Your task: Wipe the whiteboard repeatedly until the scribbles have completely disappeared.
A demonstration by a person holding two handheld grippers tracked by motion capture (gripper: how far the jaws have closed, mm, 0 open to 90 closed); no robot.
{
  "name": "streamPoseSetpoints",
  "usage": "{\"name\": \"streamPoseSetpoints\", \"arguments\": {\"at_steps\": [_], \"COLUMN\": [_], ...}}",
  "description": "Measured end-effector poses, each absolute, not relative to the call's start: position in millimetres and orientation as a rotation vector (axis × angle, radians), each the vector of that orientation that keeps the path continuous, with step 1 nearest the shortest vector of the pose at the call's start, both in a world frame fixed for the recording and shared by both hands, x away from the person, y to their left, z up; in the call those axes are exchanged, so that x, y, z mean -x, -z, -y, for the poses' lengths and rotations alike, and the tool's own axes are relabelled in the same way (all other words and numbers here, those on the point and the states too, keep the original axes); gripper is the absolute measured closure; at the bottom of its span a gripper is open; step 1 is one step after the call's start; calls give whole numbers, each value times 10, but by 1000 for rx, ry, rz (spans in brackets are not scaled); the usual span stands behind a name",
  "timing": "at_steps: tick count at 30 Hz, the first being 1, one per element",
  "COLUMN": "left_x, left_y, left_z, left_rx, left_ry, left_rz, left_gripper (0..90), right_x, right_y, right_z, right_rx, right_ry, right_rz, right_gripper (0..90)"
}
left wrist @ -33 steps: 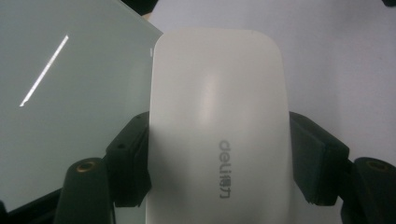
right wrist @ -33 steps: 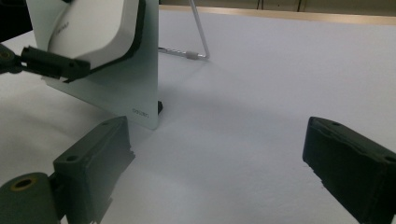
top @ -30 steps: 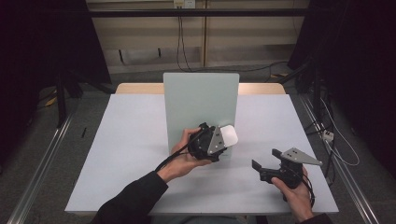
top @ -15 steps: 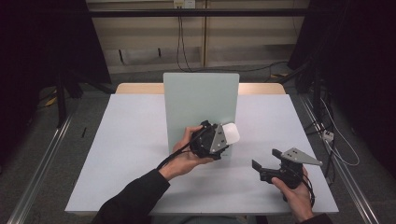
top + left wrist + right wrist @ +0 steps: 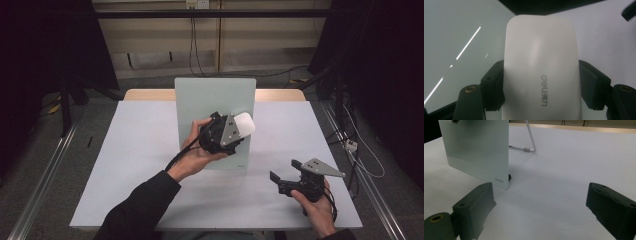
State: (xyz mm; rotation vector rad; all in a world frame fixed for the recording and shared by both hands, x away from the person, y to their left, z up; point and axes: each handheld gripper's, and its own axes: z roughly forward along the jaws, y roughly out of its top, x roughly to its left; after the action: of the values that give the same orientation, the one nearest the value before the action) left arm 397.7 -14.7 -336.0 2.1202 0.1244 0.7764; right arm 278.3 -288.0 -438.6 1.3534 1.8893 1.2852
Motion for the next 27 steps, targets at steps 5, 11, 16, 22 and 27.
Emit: {"name": "streamPoseSetpoints", "arguments": {"at_steps": [5,11,16,22,27], "left_x": [-4093,-4198,-4218,-4170,-4103], "left_y": [3096,2880,2840,2945,3080], "left_z": [49,-37,-33,-3,31], "left_rx": [-2067,-1998,-1967,-2011,-2027], "left_ry": [-825,-849,-872,-845,-816], "left_rz": [-170,-230,-245,-206,-194], "left_gripper": [310,310,310,310,310], "right_x": [-2783,-2785,-2786,-2787,-2794], "right_y": [4386,4386,4387,4387,4388], "right_z": [2880,2880,2880,2879,2875], "right_rx": [-1353,-1355,-1355,-1356,-1359], "right_ry": [-1286,-1285,-1285,-1286,-1287], "right_rz": [-1889,-1889,-1890,-1890,-1891], "right_gripper": [74,75,75,75,75]}}
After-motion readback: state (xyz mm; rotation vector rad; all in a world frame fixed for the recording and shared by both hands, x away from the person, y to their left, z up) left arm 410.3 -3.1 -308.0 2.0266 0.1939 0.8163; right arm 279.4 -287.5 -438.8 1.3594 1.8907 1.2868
